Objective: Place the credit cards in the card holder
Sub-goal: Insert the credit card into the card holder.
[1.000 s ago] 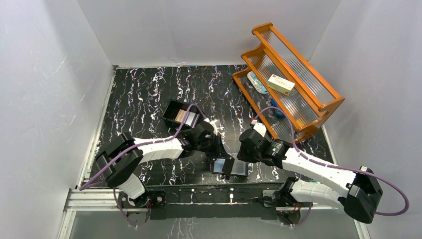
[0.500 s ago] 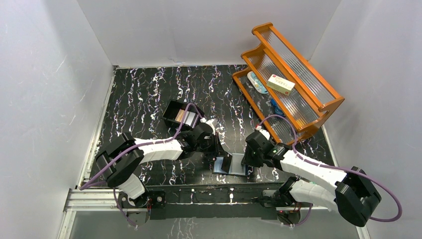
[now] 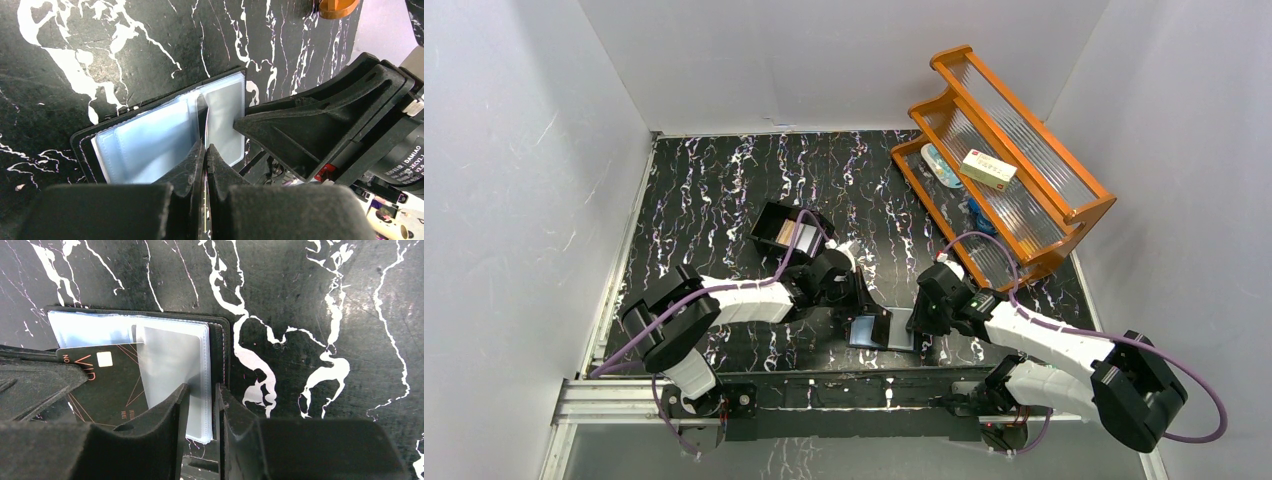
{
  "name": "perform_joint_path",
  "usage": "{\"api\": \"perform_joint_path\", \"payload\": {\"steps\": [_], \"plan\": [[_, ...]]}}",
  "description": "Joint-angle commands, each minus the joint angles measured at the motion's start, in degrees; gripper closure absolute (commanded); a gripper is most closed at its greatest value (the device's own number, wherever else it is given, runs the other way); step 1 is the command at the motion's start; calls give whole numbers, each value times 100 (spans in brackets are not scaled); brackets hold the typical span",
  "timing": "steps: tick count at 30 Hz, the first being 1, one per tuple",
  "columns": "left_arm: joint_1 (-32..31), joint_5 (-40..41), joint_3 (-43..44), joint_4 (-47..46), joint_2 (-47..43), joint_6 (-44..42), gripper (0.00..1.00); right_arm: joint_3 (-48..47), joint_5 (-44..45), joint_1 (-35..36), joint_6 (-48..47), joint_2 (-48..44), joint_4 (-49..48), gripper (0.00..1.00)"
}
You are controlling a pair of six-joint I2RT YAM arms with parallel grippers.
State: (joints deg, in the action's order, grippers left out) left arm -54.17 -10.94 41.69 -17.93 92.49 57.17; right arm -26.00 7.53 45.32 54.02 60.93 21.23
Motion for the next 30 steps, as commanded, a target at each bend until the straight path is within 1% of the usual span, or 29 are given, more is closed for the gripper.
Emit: {"api": "perform_joint_path", "payload": {"steps": [1, 10, 15, 21, 30], "plan": [[-7, 48, -191, -355, 30, 146, 100, 183, -32, -14, 29, 93, -172, 67], [-9, 408, -608, -1050, 80, 233, 100, 303, -110, -17, 74, 129, -285, 67], [-13, 730, -665, -1081, 92, 116, 100, 341, -135, -15, 82, 128, -318, 68], [-12, 843, -671, -1102, 156, 73, 100, 376, -151, -19, 78, 125, -352, 68], [-6, 1256, -720, -893, 15, -18, 100, 399, -204, -20, 104, 206, -426, 68]]}}
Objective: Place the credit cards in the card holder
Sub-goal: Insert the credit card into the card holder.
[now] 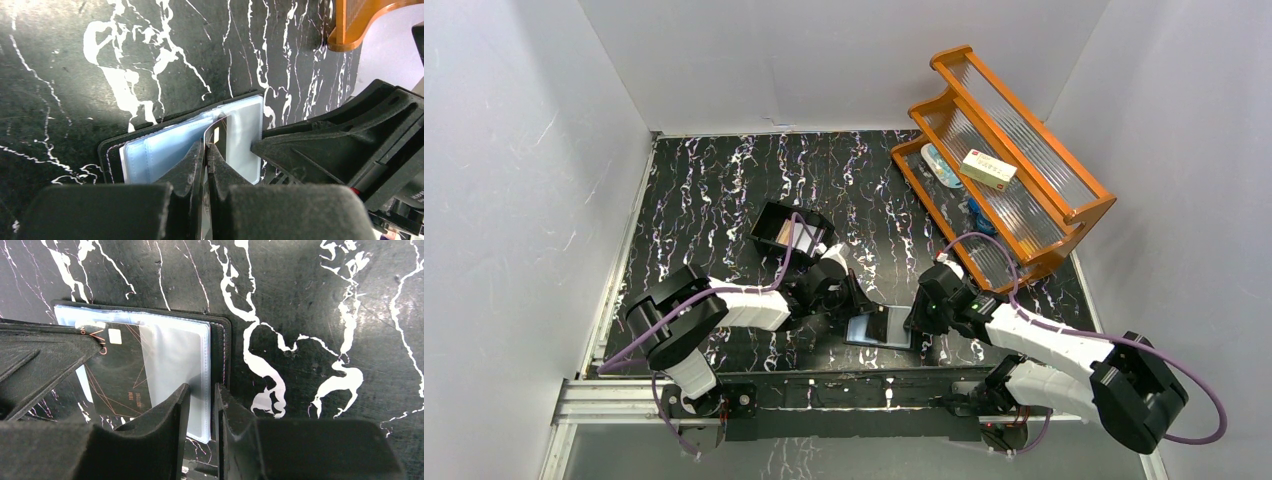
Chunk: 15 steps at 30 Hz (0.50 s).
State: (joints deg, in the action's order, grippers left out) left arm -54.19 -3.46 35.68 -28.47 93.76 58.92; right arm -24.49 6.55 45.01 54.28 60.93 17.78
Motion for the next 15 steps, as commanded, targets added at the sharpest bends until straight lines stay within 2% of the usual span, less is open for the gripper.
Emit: {"api": "perform_joint_path", "payload": {"steps": [1, 13, 15], "plan": [[-17, 517, -137, 142, -116, -163, 100, 250, -109, 15, 82, 213, -98, 68], [-330, 662, -133, -60, 69, 34, 100, 338, -264, 11, 226, 323, -414, 68], [-356, 622, -114, -34, 45, 57, 92, 327, -291, 9, 231, 340, -441, 68]]}}
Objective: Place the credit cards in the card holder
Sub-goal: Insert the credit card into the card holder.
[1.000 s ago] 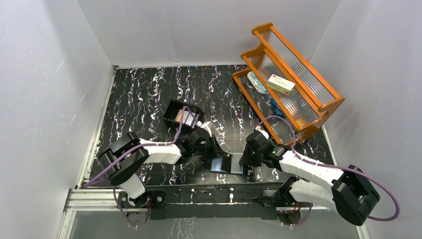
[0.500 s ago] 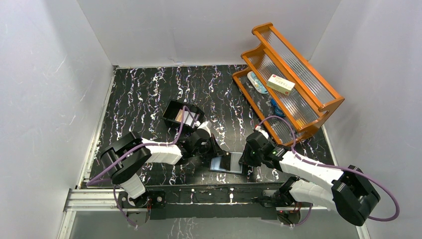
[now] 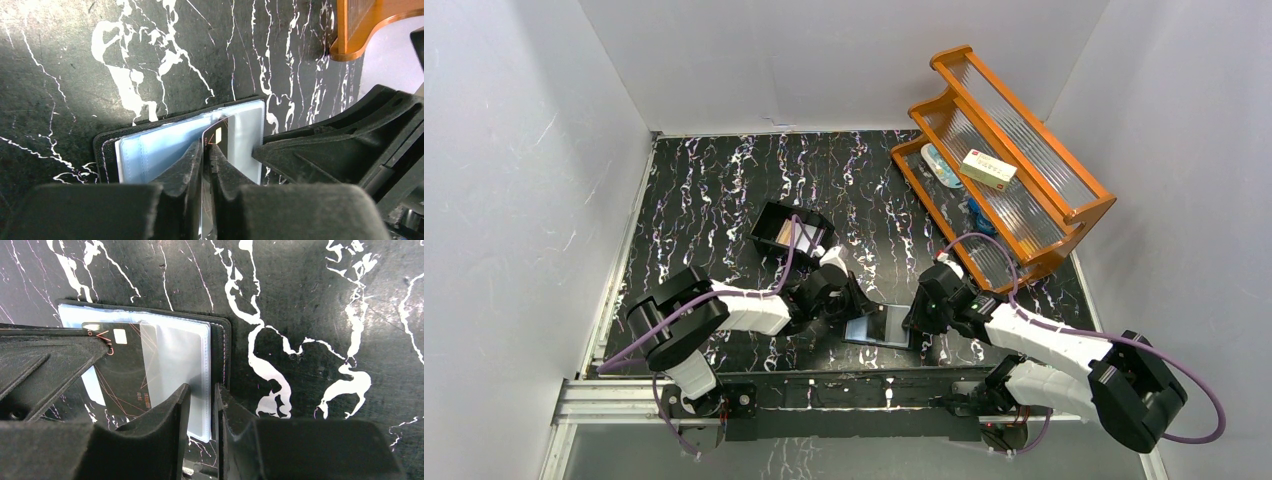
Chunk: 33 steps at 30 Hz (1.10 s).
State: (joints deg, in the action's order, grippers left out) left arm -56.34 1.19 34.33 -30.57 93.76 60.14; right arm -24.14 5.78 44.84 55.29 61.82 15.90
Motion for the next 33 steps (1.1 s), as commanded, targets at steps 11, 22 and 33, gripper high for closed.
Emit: {"api": "perform_joint_path", "payload": {"steps": [11, 22, 33], "plan": [[-254, 104, 135, 1013, -438, -73, 58, 205, -121, 23, 156, -99, 58, 66], [-393, -114, 600, 1616, -311, -39, 55, 535, -436, 25, 378, -45, -345, 67], [-616, -490, 1229, 2003, 58, 259, 54, 729, -715, 25, 664, 210, -887, 69]]}}
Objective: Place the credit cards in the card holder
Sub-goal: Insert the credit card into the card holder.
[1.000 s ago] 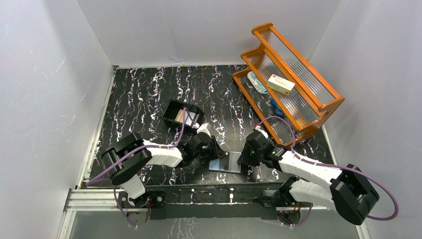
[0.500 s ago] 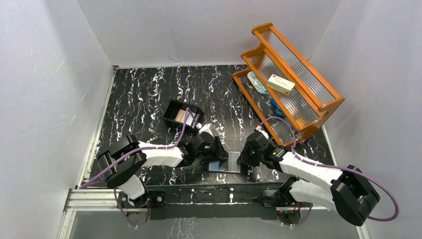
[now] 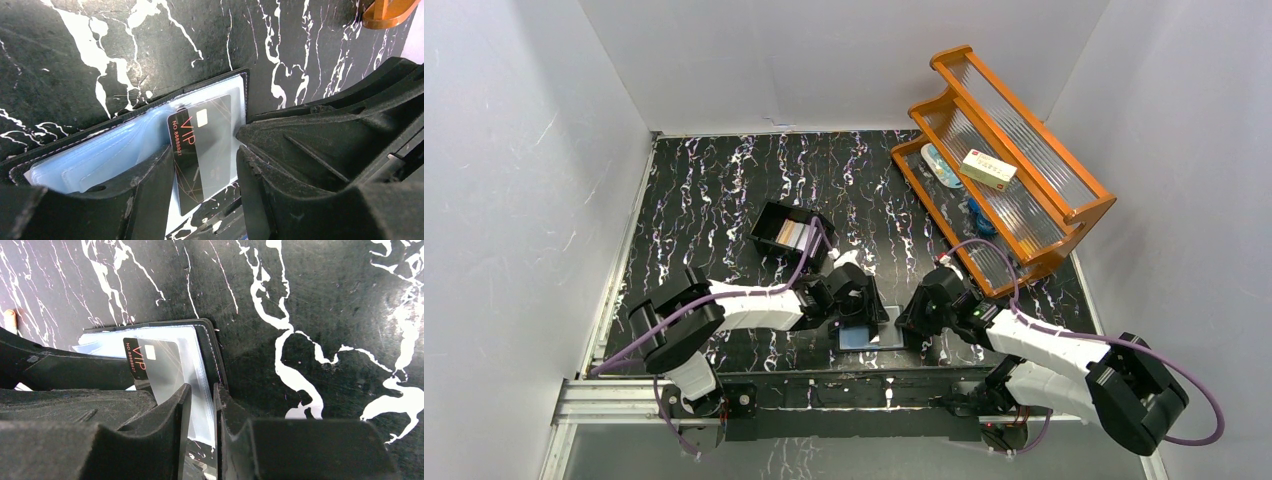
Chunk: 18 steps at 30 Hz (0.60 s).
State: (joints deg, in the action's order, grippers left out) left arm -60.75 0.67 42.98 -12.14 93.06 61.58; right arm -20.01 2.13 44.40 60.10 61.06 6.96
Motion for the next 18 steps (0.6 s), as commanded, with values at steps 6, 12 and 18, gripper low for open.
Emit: {"api": "perform_joint_path", "payload": {"steps": [6, 12, 18], "plan": [[-173, 4, 810, 1127, -120, -82, 52, 264, -190, 69, 205, -130, 451, 67], [-174, 126, 951, 1629, -442, -182, 50, 242, -205, 69, 149, -635, 804, 64], [-174, -65, 788, 1523, -356, -112, 49, 199, -433, 73, 134, -489, 743, 63]]}}
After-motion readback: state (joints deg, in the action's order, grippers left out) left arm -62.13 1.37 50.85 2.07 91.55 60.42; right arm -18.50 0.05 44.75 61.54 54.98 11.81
